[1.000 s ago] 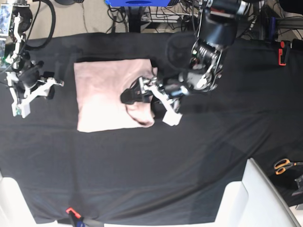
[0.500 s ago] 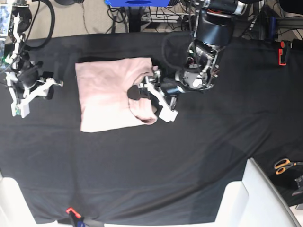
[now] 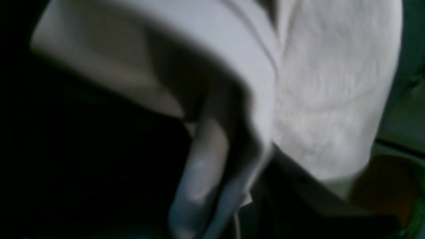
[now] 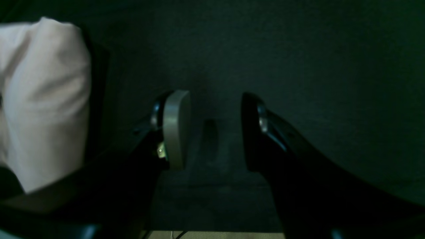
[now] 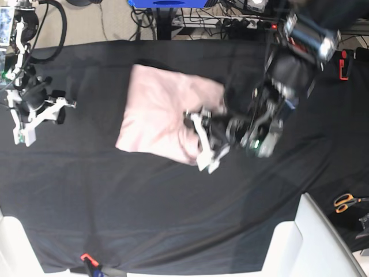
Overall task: Fold the T-shirt properly
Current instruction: 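Drag the grasped edge with the left gripper to rotate and square the bundle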
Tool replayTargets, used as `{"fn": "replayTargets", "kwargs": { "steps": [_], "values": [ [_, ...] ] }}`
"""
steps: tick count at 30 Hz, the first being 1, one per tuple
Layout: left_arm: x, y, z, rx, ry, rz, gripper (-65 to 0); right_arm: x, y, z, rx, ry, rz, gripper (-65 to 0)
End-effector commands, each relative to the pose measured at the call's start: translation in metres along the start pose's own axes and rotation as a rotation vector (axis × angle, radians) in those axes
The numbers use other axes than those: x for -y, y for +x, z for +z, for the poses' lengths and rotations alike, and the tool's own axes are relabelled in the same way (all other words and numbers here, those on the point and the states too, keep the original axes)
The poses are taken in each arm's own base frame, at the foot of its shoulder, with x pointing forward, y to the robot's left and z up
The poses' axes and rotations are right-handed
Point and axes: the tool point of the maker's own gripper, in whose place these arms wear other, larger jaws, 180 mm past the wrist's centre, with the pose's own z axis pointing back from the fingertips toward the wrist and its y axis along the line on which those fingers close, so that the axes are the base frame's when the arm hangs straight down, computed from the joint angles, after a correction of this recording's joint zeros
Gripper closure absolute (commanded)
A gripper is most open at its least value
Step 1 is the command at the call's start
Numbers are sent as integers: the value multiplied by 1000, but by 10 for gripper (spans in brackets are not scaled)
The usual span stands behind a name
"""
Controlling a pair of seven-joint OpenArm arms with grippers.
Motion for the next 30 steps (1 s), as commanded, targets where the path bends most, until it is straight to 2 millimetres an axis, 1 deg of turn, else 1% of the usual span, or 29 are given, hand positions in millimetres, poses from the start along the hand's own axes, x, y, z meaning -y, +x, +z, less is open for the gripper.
{"fn": "replayTargets", "kwargs": {
  "steps": [1, 4, 6, 8, 10, 13, 20, 23, 28, 30],
  "values": [
    [4, 28, 8, 39, 4, -65, 0, 0, 12, 3, 38, 3, 10, -243],
    [14, 50, 11, 18, 27, -194, 0, 0, 12, 3, 36, 4, 9, -243],
    [15, 56, 10, -19, 51, -271, 0, 0, 12, 3, 36, 4, 9, -243],
    [22, 62, 5, -61, 72, -356, 0, 0, 11, 3, 35, 5, 8, -243],
    [21, 67, 3, -93, 100, -419, 0, -3, 10, 2, 34, 10, 0, -243],
    [29, 81, -2, -97, 152, -550, 0, -4, 10, 2, 34, 12, -3, -243],
    [52, 105, -15, -117, 314, -880, 0, -5, 10, 2, 34, 13, -4, -243],
    [71, 109, -20, -145, 304, -1031, 0, -5, 10, 2, 34, 13, -4, -243],
    [86, 113, -25, -168, 336, -1179, 0, -3, 10, 2, 36, 9, -6, -243],
    [95, 114, -29, -152, 315, -1234, 0, -2, 10, 2, 36, 8, -7, -243]
  ]
}}
